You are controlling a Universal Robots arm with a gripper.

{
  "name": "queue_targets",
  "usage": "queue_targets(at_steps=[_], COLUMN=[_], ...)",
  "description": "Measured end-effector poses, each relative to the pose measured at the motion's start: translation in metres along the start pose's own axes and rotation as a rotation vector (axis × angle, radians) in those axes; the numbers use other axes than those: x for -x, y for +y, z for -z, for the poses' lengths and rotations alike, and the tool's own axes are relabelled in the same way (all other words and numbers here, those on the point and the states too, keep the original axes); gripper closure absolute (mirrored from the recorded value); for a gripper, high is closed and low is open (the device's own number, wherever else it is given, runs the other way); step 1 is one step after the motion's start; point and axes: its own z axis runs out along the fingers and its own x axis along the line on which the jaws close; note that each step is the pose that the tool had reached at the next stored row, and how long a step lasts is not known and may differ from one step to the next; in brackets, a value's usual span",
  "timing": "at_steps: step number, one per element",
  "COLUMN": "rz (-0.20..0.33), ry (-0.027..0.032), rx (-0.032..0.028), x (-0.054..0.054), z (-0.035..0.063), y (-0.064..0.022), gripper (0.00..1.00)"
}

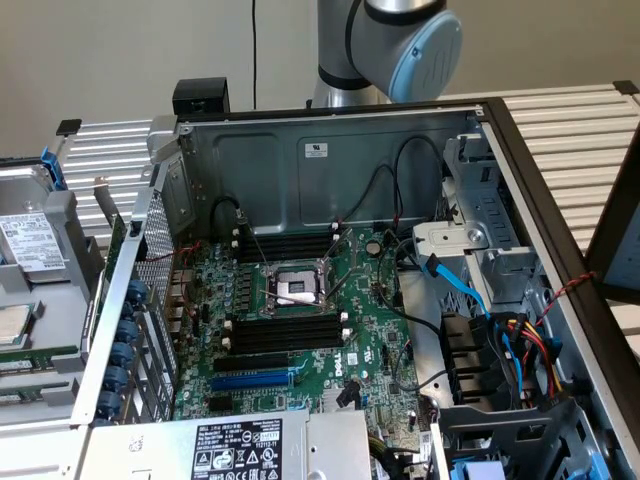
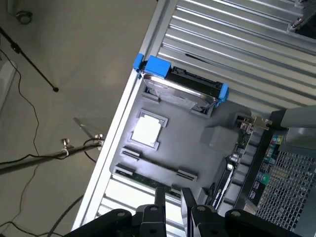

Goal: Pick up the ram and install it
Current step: 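Reach for the ram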

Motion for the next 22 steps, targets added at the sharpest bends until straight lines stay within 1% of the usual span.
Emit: queue_targets(at_steps=[2,3,4,6,11,22], rz=[0.024,0.039,0.054,0.09,0.179,0.379], ry=[-0.0149,-0.0204,-0.0244,-0.0277,-0.0254,-0.0183], rx=[-0.007,-0.0099,-0.0123,-0.0152,-0.018,-0.0236], x=[0.0,0.0,0.0001,0.0001,-0.0001,0.0], z=[0.0,0.0,0.0,0.0,-0.0002,-0.0002], y=[0.0,-0.0001,-0.0001,-0.0001,0.0,-0.0001], gripper=[0.73,0.73,0.73,0.73,0.73,0.73])
